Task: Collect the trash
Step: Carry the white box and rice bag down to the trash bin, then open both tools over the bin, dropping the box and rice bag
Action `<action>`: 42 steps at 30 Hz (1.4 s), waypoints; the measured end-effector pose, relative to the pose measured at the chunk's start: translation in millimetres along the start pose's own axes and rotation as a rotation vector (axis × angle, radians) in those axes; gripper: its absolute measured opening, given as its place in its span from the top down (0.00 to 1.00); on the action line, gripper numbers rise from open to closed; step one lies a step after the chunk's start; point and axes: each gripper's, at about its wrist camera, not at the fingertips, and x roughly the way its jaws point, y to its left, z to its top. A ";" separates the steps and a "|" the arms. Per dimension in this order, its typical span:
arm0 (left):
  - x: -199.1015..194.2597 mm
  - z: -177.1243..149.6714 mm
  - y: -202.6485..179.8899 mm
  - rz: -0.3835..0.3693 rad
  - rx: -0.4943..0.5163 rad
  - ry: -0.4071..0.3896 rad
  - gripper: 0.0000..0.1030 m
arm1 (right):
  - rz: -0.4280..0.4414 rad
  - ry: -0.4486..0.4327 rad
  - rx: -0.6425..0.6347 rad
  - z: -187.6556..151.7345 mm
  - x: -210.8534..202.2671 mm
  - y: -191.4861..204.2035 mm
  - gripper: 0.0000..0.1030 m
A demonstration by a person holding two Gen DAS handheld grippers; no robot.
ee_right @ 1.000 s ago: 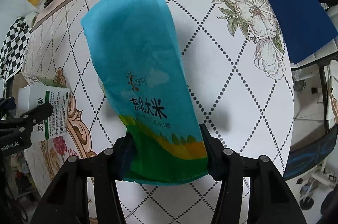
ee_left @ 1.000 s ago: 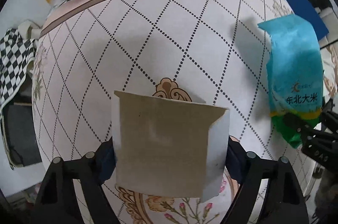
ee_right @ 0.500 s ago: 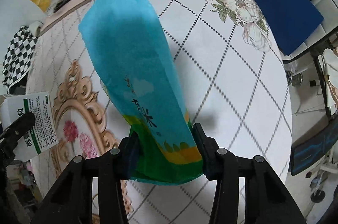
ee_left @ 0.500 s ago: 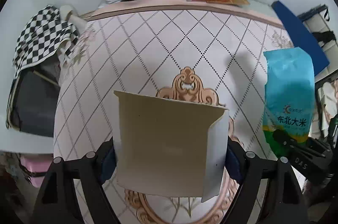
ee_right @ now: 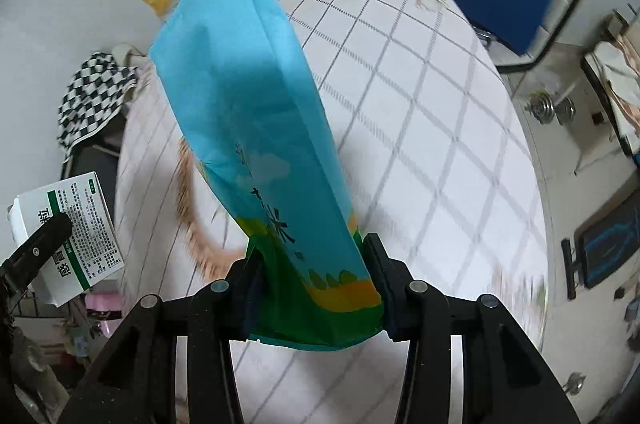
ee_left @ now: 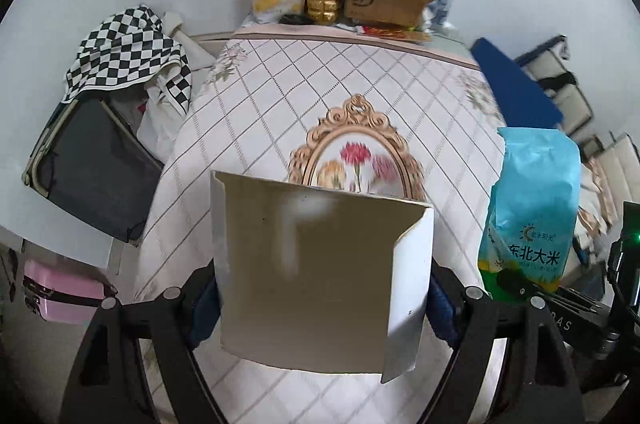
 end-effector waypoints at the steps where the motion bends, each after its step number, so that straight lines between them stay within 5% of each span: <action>1: -14.8 -15.5 5.8 -0.008 0.008 -0.009 0.20 | 0.004 -0.013 0.004 -25.0 -13.6 3.8 0.54; 10: -113.0 -149.2 48.0 -0.074 0.102 -0.003 0.20 | 0.029 -0.050 0.075 -261.9 -117.2 22.9 0.54; 17: -96.8 -257.6 65.0 -0.119 0.106 0.155 0.20 | 0.032 0.086 0.087 -408.2 -111.5 18.6 0.54; 23: -27.9 -351.4 75.9 -0.096 0.049 0.353 0.20 | 0.032 0.317 0.111 -514.8 -37.3 -10.0 0.54; 28: 66.1 -425.8 78.1 -0.061 0.010 0.514 0.20 | 0.021 0.456 0.131 -574.5 56.5 -44.2 0.54; 38: 285.6 -501.9 97.0 -0.117 -0.074 0.663 0.13 | 0.005 0.541 0.193 -605.2 274.6 -94.3 0.53; 42: 329.6 -524.5 110.6 -0.138 -0.078 0.665 0.11 | -0.003 0.549 0.174 -609.1 341.9 -101.0 0.44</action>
